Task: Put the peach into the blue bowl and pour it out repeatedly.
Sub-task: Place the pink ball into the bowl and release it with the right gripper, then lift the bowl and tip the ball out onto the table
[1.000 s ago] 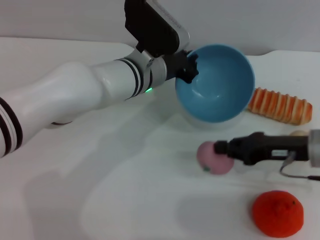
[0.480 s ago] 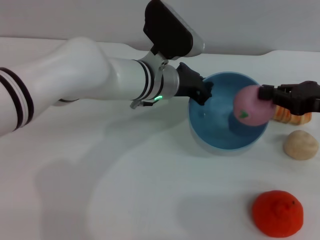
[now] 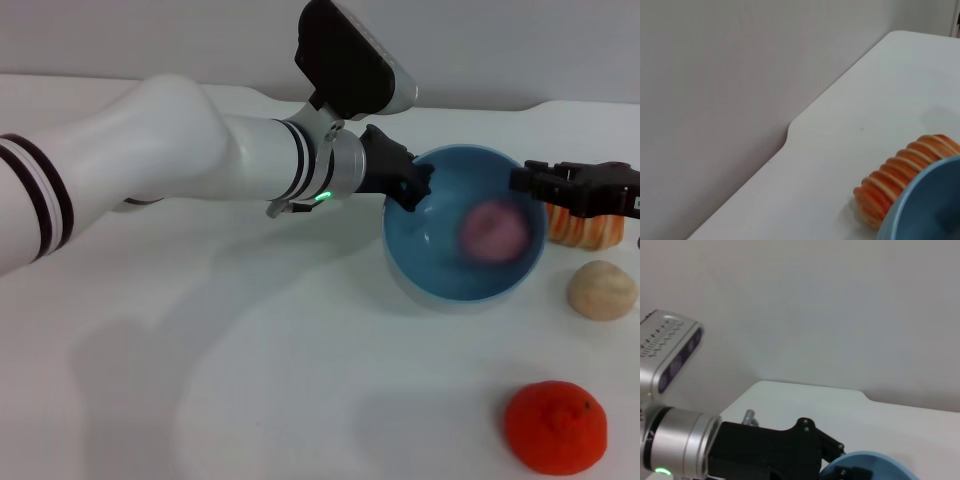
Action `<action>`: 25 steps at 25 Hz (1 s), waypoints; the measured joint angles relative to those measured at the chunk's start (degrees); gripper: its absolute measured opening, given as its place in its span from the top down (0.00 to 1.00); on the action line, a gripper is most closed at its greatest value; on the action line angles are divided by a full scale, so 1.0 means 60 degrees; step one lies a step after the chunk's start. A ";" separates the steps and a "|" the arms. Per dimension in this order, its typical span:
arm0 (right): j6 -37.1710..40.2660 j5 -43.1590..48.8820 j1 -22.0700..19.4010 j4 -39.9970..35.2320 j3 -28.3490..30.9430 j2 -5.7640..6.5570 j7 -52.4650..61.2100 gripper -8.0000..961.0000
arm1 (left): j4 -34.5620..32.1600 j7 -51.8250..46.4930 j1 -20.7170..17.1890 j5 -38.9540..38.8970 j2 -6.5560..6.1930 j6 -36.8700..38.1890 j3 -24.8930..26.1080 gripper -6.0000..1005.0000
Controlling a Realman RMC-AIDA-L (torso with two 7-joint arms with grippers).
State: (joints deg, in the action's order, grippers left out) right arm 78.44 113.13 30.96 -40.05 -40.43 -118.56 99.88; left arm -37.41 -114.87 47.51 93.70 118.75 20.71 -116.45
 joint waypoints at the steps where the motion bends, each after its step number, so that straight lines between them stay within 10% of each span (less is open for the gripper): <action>1: -0.0045 -0.0005 -0.0005 0.0003 0.0000 0.0002 -0.0001 0.75 | 0.0000 0.0000 0.0000 0.0000 0.0000 0.0000 0.0000 1.00; 17: -0.0220 -0.3208 -0.2190 0.0830 0.1510 0.0030 -0.1615 0.59 | -0.0599 0.0862 -0.0177 -0.0004 -0.0009 -0.1510 -0.0387 1.00; 25: -0.0183 -0.3621 -0.3381 0.1717 0.3155 0.0034 -0.2369 0.59 | -0.1246 0.2994 -0.0393 -0.0007 0.0040 -0.5182 -0.3017 1.00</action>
State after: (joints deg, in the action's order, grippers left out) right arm 77.35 91.41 10.67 -29.75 -21.50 -118.35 85.66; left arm -44.89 -96.91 45.15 93.66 118.99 -10.38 -134.55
